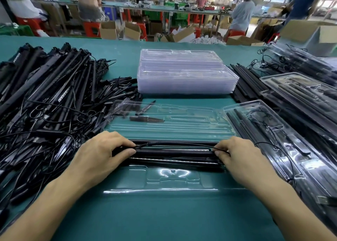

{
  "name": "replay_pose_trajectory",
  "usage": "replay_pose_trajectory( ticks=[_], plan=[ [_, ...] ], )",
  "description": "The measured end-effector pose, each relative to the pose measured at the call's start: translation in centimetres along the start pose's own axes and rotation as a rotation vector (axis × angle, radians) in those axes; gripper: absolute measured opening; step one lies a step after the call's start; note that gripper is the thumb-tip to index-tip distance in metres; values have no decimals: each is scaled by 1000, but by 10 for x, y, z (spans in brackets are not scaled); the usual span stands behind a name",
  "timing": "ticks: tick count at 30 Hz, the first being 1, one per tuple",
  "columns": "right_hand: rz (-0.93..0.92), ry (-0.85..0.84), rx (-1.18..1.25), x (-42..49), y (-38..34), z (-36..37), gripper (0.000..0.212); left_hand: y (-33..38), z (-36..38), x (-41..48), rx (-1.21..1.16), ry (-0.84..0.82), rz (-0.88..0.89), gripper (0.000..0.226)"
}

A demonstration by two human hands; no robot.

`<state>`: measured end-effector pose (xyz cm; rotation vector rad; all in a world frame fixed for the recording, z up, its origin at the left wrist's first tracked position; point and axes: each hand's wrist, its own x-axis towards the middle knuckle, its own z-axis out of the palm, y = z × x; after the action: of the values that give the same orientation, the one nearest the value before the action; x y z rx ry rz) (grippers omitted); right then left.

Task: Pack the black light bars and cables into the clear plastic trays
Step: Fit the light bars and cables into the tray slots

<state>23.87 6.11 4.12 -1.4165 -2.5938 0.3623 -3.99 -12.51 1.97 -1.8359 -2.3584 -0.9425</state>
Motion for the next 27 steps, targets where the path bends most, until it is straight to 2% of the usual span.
replay_pose_trajectory(
  ticks=[4,16,23,27],
  plan=[
    [-16,-32,-19,0,0,0,18,0,-1,-2,-69,-28,32,45],
    [-60,-33,-14,-8,-3,0,22,4,1,4,62,-47,32,34],
    [-60,-30,16,-10,-3,1,23,-2,8,1,-21,-37,14,36],
    [-47,38,41,-11,-3,2,14,-4,6,3,-103,-19,13,24]
  ],
)
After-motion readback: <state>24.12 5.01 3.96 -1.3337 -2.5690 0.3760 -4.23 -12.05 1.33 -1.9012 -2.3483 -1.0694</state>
